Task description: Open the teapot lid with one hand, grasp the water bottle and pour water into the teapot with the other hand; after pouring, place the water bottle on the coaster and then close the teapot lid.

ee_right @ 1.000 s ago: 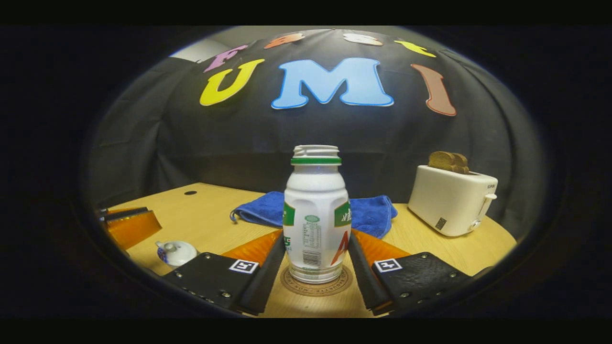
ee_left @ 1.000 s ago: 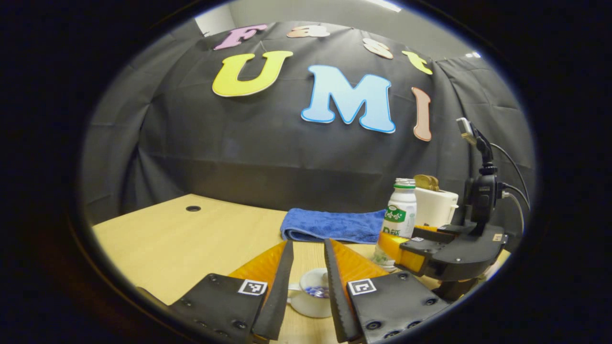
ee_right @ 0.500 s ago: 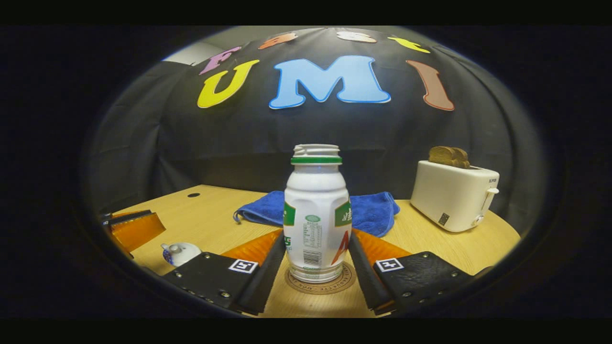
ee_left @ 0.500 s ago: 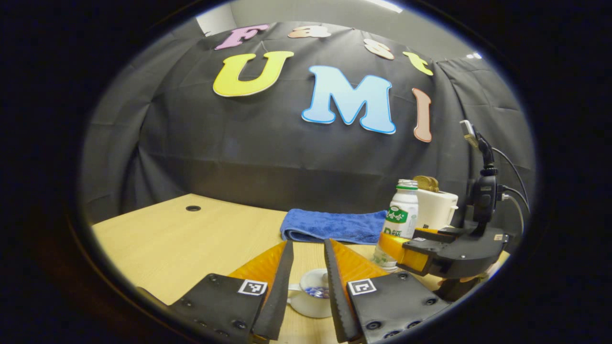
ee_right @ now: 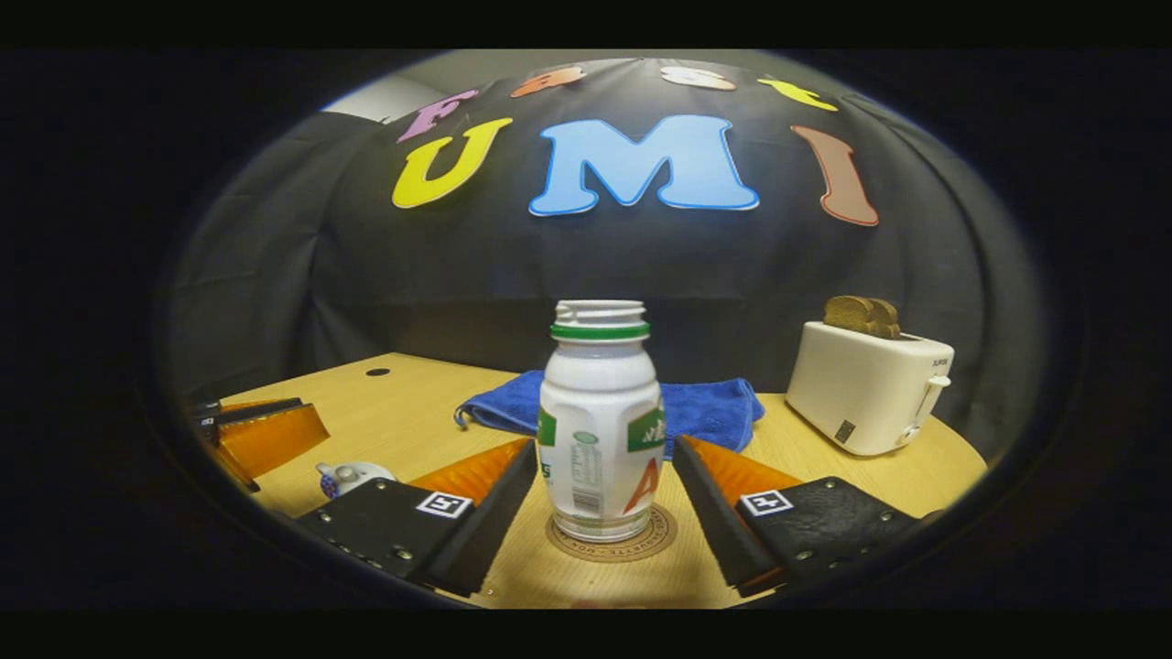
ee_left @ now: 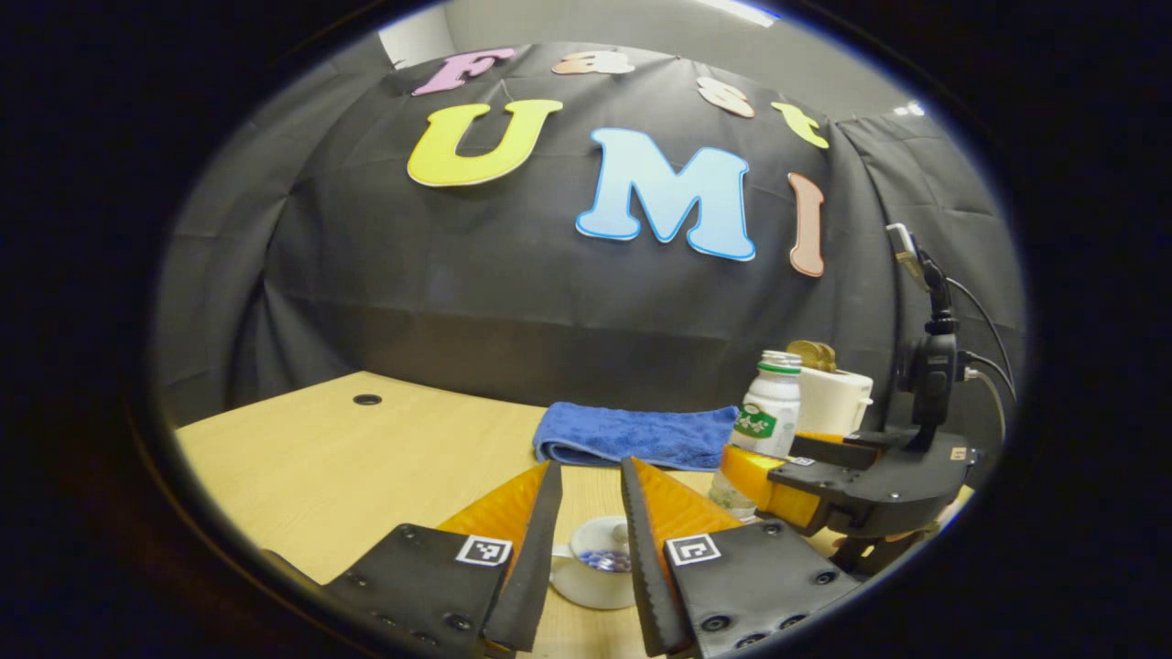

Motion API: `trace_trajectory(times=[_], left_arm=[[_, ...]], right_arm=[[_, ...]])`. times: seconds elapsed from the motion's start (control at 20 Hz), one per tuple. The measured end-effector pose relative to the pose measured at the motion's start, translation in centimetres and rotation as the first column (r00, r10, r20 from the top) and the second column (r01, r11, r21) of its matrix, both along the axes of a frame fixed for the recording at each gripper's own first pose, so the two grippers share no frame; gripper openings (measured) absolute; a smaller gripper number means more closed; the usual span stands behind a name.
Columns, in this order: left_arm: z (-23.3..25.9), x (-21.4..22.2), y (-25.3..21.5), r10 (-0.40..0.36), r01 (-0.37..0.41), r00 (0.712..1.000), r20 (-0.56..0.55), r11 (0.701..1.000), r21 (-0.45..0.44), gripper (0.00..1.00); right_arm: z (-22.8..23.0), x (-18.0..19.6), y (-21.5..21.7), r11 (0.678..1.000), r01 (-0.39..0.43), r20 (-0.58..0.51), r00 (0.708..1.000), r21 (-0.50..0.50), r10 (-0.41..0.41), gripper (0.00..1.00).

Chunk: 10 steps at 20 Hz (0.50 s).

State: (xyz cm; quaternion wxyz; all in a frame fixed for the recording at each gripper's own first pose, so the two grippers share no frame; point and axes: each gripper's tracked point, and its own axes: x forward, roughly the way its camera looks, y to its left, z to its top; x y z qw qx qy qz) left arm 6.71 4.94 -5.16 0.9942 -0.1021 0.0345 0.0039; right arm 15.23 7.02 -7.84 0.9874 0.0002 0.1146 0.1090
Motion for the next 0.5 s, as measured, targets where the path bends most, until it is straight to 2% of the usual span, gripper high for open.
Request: trace_trajectory(times=[0.05, 0.4, 0.5], left_arm=[[0.0, 0.0, 0.0, 0.0, 0.0, 1.0, 0.001, 1.0, 0.0, 0.47], [0.8, -0.4, 0.0, -0.008, 0.009, 1.0, 0.019, 1.0, -0.021, 0.5], [1.4, -0.7, 0.1, -0.008, 0.009, 0.999, 0.036, 1.0, -0.022, 0.48]], right_arm=[[0.3, -0.2, -0.1, 1.0, 0.001, 0.006, 1.0, 0.009, -0.001, 0.93], [1.4, -4.1, -1.2, 1.0, 0.011, 0.031, 0.999, 0.018, -0.012, 0.93], [2.0, -5.6, -1.4, 0.999, 0.022, 0.04, 0.999, 0.041, -0.024, 0.93]])
